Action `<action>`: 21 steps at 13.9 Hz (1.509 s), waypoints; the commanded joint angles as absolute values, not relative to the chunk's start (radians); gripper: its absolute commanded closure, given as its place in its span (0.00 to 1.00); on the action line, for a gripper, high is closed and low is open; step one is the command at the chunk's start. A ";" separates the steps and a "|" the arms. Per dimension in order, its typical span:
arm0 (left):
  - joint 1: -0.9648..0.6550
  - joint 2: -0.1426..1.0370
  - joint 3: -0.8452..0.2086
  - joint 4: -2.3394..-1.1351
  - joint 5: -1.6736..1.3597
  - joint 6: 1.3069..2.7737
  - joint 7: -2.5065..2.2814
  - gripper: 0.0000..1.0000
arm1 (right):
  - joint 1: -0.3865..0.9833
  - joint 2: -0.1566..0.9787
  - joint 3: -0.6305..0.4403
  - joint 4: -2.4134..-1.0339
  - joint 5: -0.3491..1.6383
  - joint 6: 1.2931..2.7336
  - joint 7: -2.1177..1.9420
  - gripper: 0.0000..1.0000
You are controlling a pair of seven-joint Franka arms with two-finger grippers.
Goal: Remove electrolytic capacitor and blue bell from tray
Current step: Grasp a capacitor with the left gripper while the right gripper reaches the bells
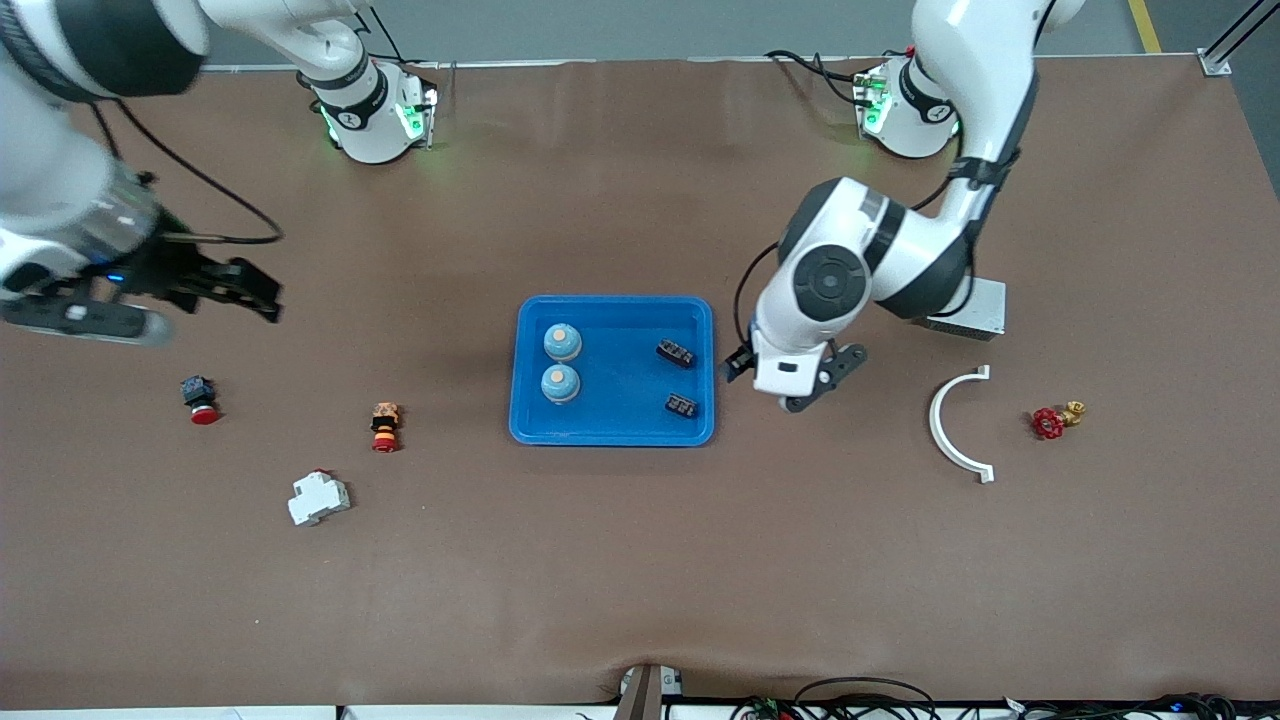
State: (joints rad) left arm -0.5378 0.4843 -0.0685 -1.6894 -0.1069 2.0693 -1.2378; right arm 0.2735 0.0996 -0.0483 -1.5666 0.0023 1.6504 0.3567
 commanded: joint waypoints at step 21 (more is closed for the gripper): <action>-0.730 0.569 -0.051 -1.790 -0.115 2.403 -1.644 1.00 | 0.577 0.462 -0.055 -1.709 0.118 2.144 0.483 0.00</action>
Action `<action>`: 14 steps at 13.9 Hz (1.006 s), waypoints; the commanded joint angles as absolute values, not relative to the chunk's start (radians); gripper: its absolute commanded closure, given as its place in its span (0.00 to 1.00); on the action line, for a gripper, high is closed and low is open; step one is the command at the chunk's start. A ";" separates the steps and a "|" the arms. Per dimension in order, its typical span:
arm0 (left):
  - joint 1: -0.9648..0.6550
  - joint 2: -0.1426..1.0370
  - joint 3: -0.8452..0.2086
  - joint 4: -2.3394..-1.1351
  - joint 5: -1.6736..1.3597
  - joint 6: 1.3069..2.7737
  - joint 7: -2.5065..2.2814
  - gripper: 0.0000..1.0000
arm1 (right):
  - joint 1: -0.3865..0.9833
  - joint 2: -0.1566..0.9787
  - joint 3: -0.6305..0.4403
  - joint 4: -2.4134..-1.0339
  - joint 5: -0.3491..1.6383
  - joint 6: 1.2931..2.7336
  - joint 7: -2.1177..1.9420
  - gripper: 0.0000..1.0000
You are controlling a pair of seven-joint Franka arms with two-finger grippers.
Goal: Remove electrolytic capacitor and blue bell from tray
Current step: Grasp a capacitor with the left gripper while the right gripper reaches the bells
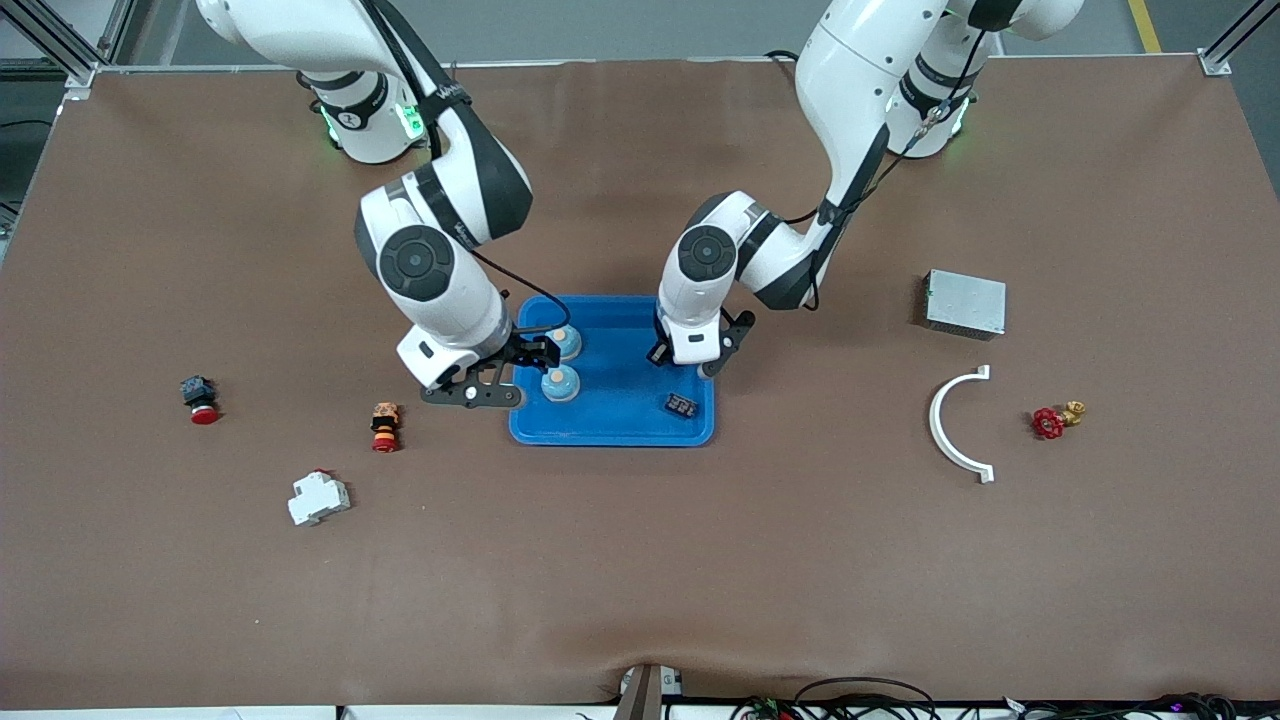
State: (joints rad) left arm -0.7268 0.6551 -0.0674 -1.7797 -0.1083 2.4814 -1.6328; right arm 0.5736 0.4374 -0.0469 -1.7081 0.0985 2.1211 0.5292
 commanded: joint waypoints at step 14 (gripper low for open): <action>-0.312 0.354 -0.052 -1.896 -0.031 2.163 -1.261 1.00 | 0.621 0.623 -0.054 -1.663 0.213 2.218 0.468 0.00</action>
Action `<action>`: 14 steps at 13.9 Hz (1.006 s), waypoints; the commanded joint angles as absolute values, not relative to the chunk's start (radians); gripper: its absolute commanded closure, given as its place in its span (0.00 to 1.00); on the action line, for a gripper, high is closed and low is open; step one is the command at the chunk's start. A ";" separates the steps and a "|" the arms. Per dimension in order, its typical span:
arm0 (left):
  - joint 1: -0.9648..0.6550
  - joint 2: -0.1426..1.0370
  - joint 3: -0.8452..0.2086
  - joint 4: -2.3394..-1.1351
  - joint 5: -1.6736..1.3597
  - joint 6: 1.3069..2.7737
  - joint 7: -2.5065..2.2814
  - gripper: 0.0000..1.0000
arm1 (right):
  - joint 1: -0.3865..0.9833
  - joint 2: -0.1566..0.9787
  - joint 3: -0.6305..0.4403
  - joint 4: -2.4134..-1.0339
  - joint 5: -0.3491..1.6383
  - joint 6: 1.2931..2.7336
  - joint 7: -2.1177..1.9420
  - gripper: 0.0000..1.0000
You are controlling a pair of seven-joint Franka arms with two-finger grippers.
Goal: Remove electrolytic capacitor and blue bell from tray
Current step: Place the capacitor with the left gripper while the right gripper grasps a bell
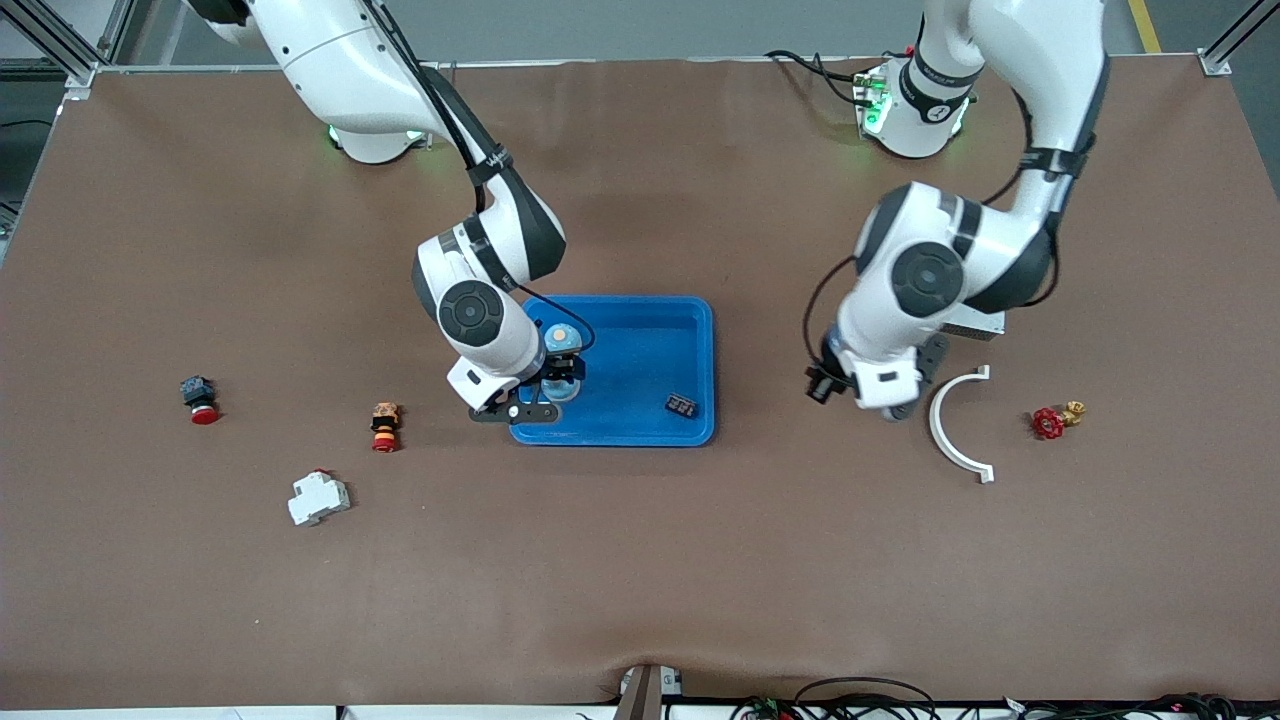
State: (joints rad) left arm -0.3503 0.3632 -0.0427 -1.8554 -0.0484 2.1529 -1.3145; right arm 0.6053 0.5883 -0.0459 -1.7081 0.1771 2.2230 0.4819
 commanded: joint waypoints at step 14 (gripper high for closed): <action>-0.196 0.555 -0.049 -1.911 0.044 2.373 -1.200 0.57 | 0.644 0.701 -0.054 -1.643 0.206 2.264 0.463 0.00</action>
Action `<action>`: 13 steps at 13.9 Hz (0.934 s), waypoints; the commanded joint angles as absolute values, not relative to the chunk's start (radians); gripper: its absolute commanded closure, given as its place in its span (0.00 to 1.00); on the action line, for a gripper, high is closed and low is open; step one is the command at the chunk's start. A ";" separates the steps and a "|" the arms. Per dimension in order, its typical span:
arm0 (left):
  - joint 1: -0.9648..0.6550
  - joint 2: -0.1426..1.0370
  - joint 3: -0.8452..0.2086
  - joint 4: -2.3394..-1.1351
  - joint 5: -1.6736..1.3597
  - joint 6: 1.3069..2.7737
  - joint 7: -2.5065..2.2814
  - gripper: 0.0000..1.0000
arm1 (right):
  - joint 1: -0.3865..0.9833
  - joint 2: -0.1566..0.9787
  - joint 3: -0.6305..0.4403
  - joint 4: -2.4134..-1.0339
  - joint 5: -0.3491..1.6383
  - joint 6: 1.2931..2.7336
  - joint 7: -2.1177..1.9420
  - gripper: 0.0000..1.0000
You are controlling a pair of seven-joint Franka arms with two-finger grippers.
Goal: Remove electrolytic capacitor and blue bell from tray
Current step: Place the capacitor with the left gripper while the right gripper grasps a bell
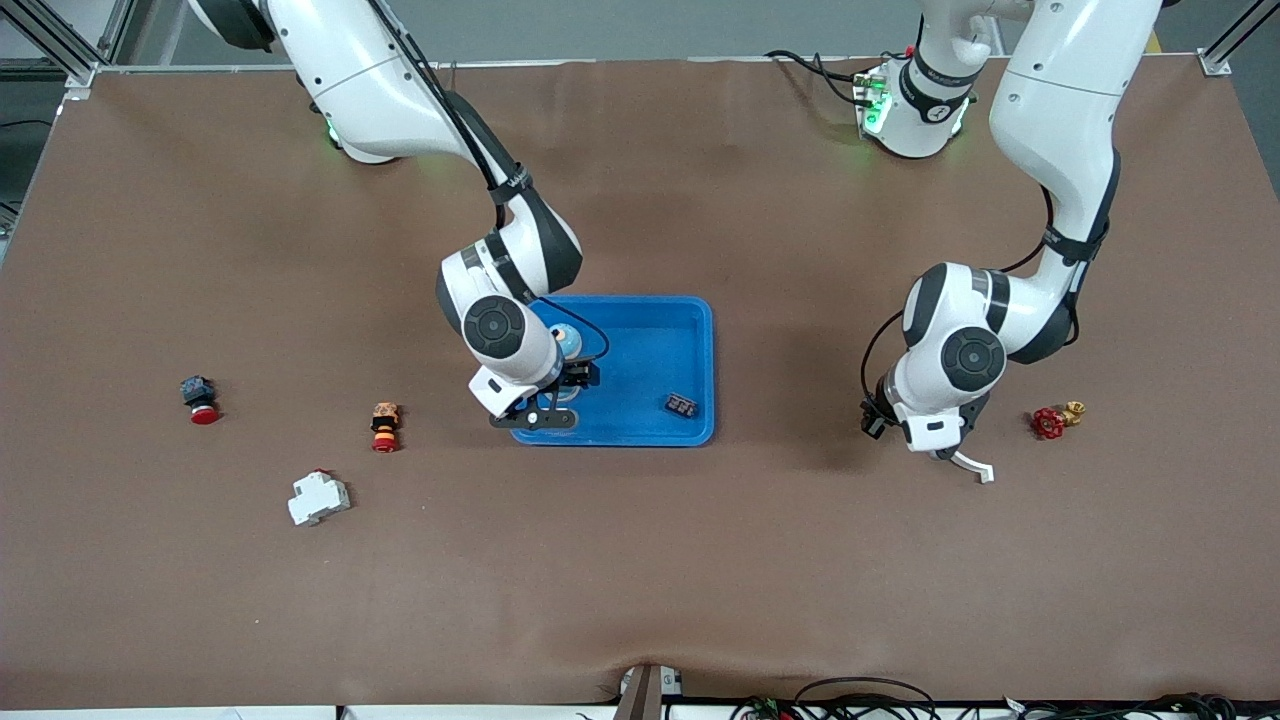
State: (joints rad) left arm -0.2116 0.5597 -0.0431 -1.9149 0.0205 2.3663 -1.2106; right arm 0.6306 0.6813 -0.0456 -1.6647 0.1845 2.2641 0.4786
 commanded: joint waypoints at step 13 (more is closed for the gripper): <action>-0.394 0.520 -0.109 -1.745 0.044 2.339 -1.561 0.00 | 0.652 0.715 -0.055 -1.651 0.198 2.261 0.462 0.00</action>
State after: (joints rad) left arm -0.3581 0.4824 -0.1102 -1.8212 0.0207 2.3573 -1.4744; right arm 0.6444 0.7022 -0.0462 -1.6644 0.1845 2.2641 0.4775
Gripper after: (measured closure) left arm 0.000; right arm 0.000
